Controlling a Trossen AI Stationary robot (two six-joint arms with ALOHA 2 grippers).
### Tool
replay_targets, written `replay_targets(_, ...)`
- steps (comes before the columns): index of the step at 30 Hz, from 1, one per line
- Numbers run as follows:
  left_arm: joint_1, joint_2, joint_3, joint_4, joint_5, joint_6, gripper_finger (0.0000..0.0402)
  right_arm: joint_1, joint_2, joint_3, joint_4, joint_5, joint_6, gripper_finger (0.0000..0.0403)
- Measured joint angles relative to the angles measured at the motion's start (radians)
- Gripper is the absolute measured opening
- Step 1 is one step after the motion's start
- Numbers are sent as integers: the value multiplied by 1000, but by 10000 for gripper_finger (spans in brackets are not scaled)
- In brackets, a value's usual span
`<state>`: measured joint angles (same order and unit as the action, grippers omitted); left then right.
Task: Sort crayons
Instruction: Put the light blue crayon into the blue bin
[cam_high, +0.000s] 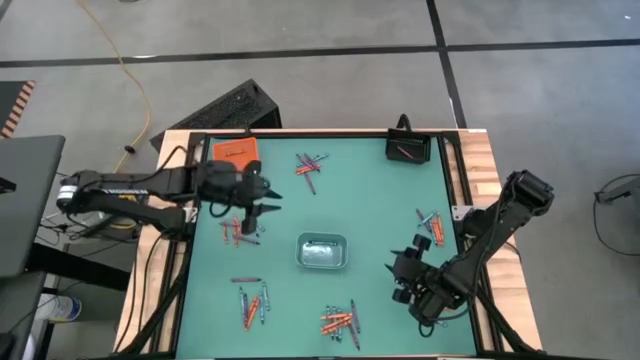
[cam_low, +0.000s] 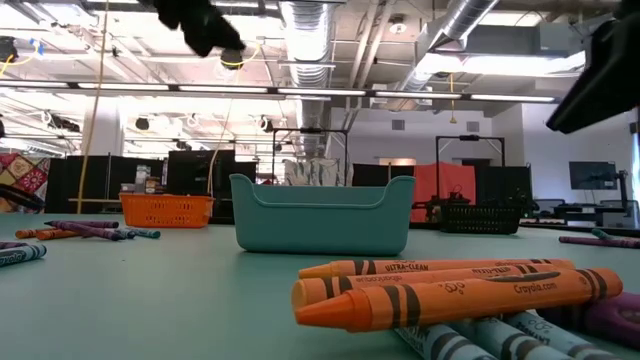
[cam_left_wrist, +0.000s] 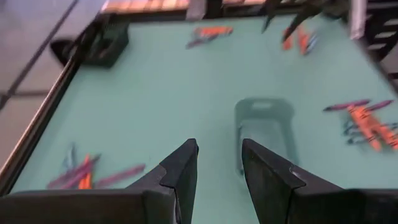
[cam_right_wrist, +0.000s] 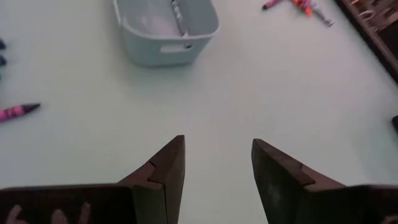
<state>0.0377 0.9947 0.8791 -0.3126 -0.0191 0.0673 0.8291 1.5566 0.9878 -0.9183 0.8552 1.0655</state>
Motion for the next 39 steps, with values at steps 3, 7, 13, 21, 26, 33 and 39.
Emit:
replay_targets(3,-69,0,0,65,-39,19,117,0,0,0,8,26,0,177)
replay_targets(7,-129,7,0,131,-98,54,116,5,0,0,36,35,0,177)
replay_targets(13,-146,24,1,195,-125,85,117,23,0,0,67,34,0,177)
replay_targets(21,-146,75,0,256,-125,112,117,42,0,0,71,34,6,177)
replay_targets(26,-146,110,1,276,-124,141,117,32,1,0,66,35,2,177)
replay_targets(33,-146,118,1,278,-102,177,117,-18,1,0,62,37,-51,177)
replay_targets(39,-146,118,1,178,-66,164,117,-72,1,0,67,34,-73,177)
